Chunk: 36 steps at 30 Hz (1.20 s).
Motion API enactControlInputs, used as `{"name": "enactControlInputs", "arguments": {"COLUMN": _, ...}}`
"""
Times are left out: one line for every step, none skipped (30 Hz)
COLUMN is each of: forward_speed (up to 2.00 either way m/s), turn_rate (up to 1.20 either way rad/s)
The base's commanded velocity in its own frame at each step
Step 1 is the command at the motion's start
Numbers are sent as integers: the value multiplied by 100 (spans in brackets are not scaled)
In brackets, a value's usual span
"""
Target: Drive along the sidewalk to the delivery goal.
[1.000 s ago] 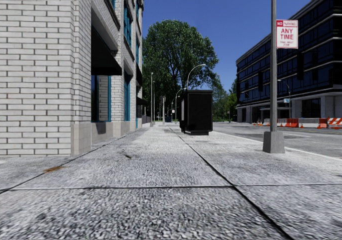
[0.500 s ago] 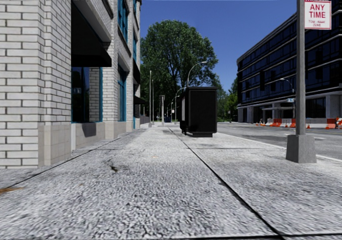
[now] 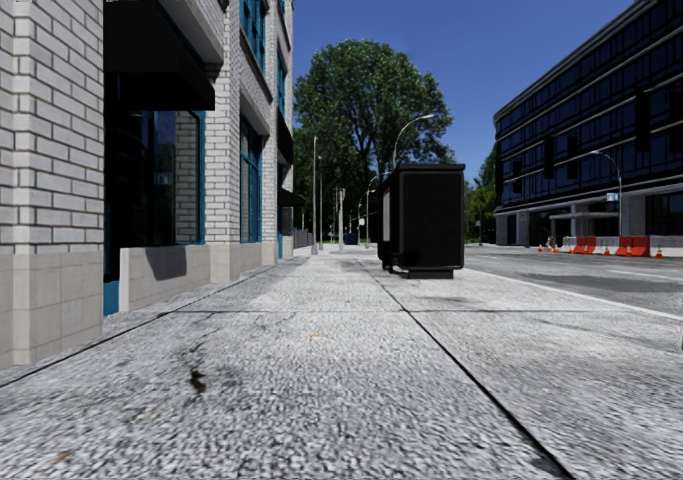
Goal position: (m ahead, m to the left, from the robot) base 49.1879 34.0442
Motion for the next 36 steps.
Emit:
{"name": "enactControlInputs", "arguments": {"forward_speed": 200, "turn_rate": 0}}
{"name": "enactControlInputs", "arguments": {"forward_speed": 200, "turn_rate": 0}}
{"name": "enactControlInputs", "arguments": {"forward_speed": 200, "turn_rate": 0}}
{"name": "enactControlInputs", "arguments": {"forward_speed": 200, "turn_rate": 0}}
{"name": "enactControlInputs", "arguments": {"forward_speed": 200, "turn_rate": 0}}
{"name": "enactControlInputs", "arguments": {"forward_speed": 200, "turn_rate": 0}}
{"name": "enactControlInputs", "arguments": {"forward_speed": 200, "turn_rate": 0}}
{"name": "enactControlInputs", "arguments": {"forward_speed": 200, "turn_rate": 0}}
{"name": "enactControlInputs", "arguments": {"forward_speed": 200, "turn_rate": 0}}
{"name": "enactControlInputs", "arguments": {"forward_speed": 200, "turn_rate": 0}}
{"name": "enactControlInputs", "arguments": {"forward_speed": 200, "turn_rate": 0}}
{"name": "enactControlInputs", "arguments": {"forward_speed": 200, "turn_rate": 0}}
{"name": "enactControlInputs", "arguments": {"forward_speed": 200, "turn_rate": 0}}
{"name": "enactControlInputs", "arguments": {"forward_speed": 200, "turn_rate": 0}}
{"name": "enactControlInputs", "arguments": {"forward_speed": 200, "turn_rate": 0}}
{"name": "enactControlInputs", "arguments": {"forward_speed": 200, "turn_rate": 0}}
{"name": "enactControlInputs", "arguments": {"forward_speed": 200, "turn_rate": 0}}
{"name": "enactControlInputs", "arguments": {"forward_speed": 200, "turn_rate": 0}}
{"name": "enactControlInputs", "arguments": {"forward_speed": 200, "turn_rate": 0}}
{"name": "enactControlInputs", "arguments": {"forward_speed": 200, "turn_rate": 0}}
{"name": "enactControlInputs", "arguments": {"forward_speed": 200, "turn_rate": 0}}
{"name": "enactControlInputs", "arguments": {"forward_speed": 200, "turn_rate": 0}}
{"name": "enactControlInputs", "arguments": {"forward_speed": 200, "turn_rate": 0}}
{"name": "enactControlInputs", "arguments": {"forward_speed": 200, "turn_rate": 0}}
{"name": "enactControlInputs", "arguments": {"forward_speed": 200, "turn_rate": 0}}
{"name": "enactControlInputs", "arguments": {"forward_speed": 200, "turn_rate": 0}}
{"name": "enactControlInputs", "arguments": {"forward_speed": 200, "turn_rate": 0}}
{"name": "enactControlInputs", "arguments": {"forward_speed": 200, "turn_rate": 0}}
{"name": "enactControlInputs", "arguments": {"forward_speed": 200, "turn_rate": 0}}
{"name": "enactControlInputs", "arguments": {"forward_speed": 200, "turn_rate": 0}}
{"name": "enactControlInputs", "arguments": {"forward_speed": 200, "turn_rate": 0}}
{"name": "enactControlInputs", "arguments": {"forward_speed": 200, "turn_rate": 0}}
{"name": "enactControlInputs", "arguments": {"forward_speed": 200, "turn_rate": 0}}
{"name": "enactControlInputs", "arguments": {"forward_speed": 200, "turn_rate": 0}}
{"name": "enactControlInputs", "arguments": {"forward_speed": 200, "turn_rate": 0}}
{"name": "enactControlInputs", "arguments": {"forward_speed": 200, "turn_rate": 0}}
